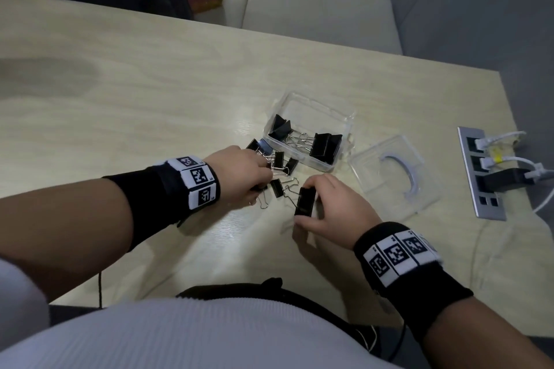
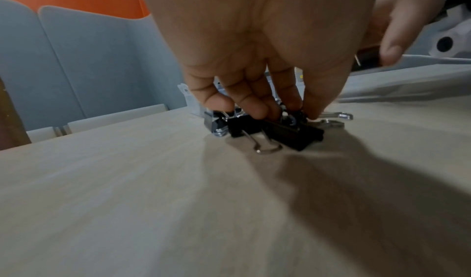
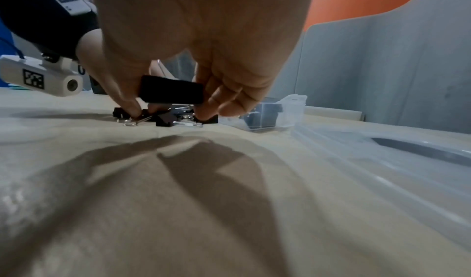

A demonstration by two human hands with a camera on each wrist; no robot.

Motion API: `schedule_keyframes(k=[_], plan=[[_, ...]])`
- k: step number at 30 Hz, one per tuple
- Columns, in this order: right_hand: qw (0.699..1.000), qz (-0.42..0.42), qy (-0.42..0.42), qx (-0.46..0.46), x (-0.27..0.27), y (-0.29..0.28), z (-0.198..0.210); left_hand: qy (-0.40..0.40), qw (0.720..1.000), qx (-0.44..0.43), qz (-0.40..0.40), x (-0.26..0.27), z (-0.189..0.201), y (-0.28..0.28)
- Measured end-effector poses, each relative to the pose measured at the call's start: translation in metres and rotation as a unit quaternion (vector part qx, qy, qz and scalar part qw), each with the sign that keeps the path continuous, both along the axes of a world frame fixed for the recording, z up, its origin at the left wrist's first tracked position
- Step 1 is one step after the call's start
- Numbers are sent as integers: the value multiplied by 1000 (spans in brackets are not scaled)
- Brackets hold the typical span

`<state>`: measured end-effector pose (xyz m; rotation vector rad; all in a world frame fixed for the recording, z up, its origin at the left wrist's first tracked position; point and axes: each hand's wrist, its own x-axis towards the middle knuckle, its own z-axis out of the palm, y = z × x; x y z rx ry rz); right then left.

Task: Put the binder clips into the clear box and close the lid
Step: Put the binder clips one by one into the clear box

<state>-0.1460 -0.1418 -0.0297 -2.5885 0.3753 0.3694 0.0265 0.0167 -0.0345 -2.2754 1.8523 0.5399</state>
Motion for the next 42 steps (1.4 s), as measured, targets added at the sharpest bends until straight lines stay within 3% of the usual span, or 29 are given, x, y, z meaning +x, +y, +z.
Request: schedule_keyframes(k=[7,14,26,38,42], plan=[[984,-101,-133,-56,36,-17,16,-13,1000,0,-3,0,1,-3],[980,-126,-66,-139,76,-26,14,-8,1000,20,-6,-1,5,-7],[986,-61,-57,-148,57,-24,0,30,994,-49,97,14,18,-6],[994,-16,4,-112,37,-24,16,122,947,-176,239,33,34,-18],[993,-55,-43,-94,39,-23,21,127,939,-186,260,34,39,-36]])
